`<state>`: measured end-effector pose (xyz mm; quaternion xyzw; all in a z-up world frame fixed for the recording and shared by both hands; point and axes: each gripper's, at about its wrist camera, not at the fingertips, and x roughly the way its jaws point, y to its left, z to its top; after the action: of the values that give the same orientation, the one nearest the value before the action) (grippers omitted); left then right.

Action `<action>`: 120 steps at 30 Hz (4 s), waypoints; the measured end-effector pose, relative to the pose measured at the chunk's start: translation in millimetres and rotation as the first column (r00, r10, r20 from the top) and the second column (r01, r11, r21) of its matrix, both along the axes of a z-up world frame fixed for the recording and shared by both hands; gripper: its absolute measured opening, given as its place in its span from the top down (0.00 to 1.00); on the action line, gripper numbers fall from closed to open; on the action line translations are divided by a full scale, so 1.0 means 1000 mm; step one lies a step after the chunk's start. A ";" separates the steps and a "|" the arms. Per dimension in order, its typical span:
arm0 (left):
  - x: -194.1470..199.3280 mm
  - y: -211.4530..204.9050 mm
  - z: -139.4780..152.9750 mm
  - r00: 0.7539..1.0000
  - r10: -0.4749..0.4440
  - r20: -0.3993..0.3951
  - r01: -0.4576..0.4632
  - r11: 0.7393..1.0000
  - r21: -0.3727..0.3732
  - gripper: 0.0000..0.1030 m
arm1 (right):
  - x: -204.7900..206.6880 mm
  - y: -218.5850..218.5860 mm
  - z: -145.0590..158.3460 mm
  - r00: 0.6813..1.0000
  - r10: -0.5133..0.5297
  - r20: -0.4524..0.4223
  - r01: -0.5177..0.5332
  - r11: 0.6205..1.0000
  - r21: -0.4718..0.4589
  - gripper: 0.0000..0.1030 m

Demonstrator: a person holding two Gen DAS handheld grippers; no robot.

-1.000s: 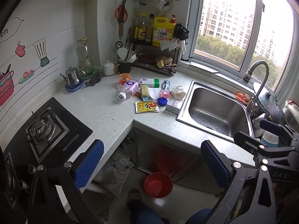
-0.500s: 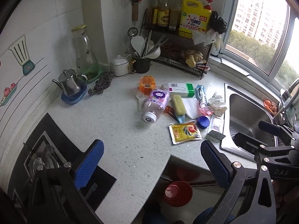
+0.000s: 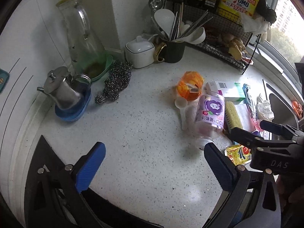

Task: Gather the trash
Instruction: 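Lower the right gripper over the purple-labelled juice bottle and close it, then lift the juice bottle with the right gripper while the left gripper grasps the yellow brush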

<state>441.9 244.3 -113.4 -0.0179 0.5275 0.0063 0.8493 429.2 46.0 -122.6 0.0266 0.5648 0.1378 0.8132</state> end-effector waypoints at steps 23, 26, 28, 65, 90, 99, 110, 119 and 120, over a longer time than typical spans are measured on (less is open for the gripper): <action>0.049 0.025 -0.071 0.993 -0.012 -0.118 0.009 0.999 -0.033 0.00 | 0.058 0.039 -0.062 0.986 -0.028 -0.163 0.015 0.997 -0.078 0.24; 0.045 0.020 -0.066 0.994 -0.019 -0.112 0.015 0.999 -0.039 0.00 | 0.041 0.031 -0.047 0.992 -0.019 -0.127 0.010 0.997 -0.072 0.25; 0.041 0.015 -0.062 0.994 -0.037 -0.107 0.032 0.998 -0.047 0.00 | 0.029 0.020 -0.034 0.993 -0.023 -0.116 0.017 0.998 -0.053 0.26; 0.112 -0.192 -0.114 0.903 -0.348 -0.253 0.314 0.935 -0.167 0.25 | -0.011 -0.145 -0.003 0.943 -0.333 -0.005 0.328 0.931 -0.162 0.26; 0.076 -0.177 -0.049 0.933 -0.350 -0.089 0.340 0.935 -0.104 0.68 | -0.023 -0.150 0.007 0.956 -0.294 0.020 0.295 0.950 -0.099 0.27; 0.014 -0.186 -0.002 0.948 -0.318 -0.006 0.316 0.944 -0.091 0.68 | -0.069 -0.153 0.035 0.966 -0.241 0.090 0.245 0.969 -0.042 0.27; -0.111 -0.219 0.012 0.970 -0.242 0.019 0.243 0.968 -0.063 0.68 | -0.159 -0.177 0.055 0.982 -0.134 0.137 0.136 0.991 -0.005 0.27; -0.225 -0.246 -0.024 0.979 -0.193 -0.058 0.188 0.979 -0.079 0.68 | -0.243 -0.195 0.029 0.995 -0.039 0.092 0.040 0.999 -0.009 0.27; -0.236 -0.248 -0.032 0.978 -0.193 -0.074 0.186 0.979 -0.084 0.68 | -0.251 -0.197 0.023 0.996 -0.034 0.081 0.035 0.999 -0.009 0.27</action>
<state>206.3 -3.8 -145.0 0.0001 0.5610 -0.0943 0.8224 177.7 -151.1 -99.6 0.0263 0.5317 0.1218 0.8377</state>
